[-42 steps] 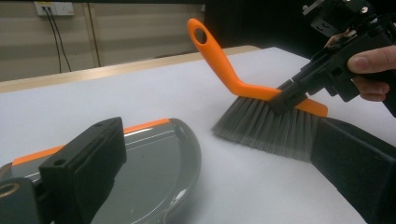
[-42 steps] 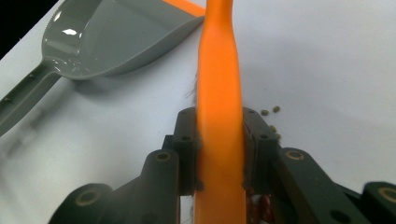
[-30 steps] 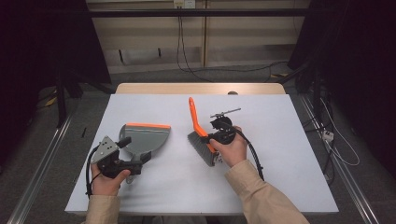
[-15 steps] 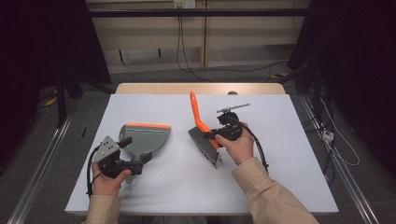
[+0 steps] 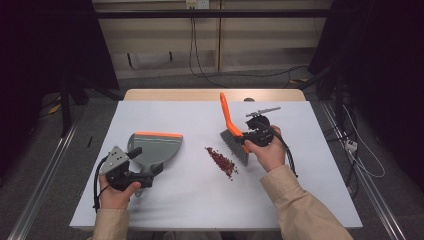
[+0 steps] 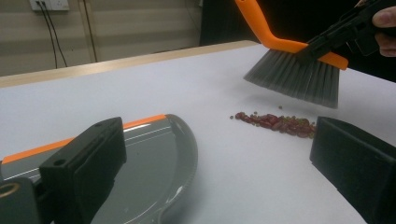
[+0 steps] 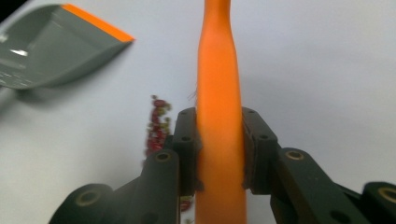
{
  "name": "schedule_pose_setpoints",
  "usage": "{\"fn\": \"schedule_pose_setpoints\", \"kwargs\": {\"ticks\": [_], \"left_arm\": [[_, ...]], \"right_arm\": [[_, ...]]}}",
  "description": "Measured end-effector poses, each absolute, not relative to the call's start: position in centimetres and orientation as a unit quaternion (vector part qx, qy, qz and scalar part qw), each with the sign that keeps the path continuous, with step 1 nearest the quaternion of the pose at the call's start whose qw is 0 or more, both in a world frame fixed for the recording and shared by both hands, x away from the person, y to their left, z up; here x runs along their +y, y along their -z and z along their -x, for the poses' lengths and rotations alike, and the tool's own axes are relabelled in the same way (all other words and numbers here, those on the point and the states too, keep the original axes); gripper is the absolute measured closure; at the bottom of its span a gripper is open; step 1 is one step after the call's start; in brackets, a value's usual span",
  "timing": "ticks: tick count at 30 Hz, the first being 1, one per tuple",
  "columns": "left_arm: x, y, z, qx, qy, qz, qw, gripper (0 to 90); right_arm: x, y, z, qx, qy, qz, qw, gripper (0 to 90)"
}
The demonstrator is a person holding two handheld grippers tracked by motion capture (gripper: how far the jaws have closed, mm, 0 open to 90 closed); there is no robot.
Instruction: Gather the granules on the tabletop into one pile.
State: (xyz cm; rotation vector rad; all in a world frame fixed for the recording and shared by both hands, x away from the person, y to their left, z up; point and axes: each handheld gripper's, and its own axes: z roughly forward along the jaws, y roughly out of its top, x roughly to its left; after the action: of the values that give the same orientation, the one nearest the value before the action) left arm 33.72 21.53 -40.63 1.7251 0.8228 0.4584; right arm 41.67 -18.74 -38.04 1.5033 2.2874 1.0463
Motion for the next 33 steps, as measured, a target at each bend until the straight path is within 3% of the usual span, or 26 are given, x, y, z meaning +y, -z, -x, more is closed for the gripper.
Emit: {"fn": "schedule_pose_setpoints", "kwargs": {"ticks": [7, 23, 33], "left_arm": [[21.6, 40.7, -33.8, 0.348, -0.194, -0.731, 0.554, 3.6], [21.5, 40.7, -33.8, 0.347, -0.194, -0.732, 0.553, 3.5], [21.5, 40.8, -33.8, 0.347, -0.193, -0.734, 0.552, 3.5]], "right_arm": [[-18.7, 39.1, -42.1, 0.795, -0.317, -0.496, 0.149, 71.3], [-15.7, 39.8, -41.1, 0.828, -0.318, -0.446, 0.124, 71.3], [-16.7, 39.3, -41.2, 0.832, -0.347, -0.415, 0.123, 71.3]]}}
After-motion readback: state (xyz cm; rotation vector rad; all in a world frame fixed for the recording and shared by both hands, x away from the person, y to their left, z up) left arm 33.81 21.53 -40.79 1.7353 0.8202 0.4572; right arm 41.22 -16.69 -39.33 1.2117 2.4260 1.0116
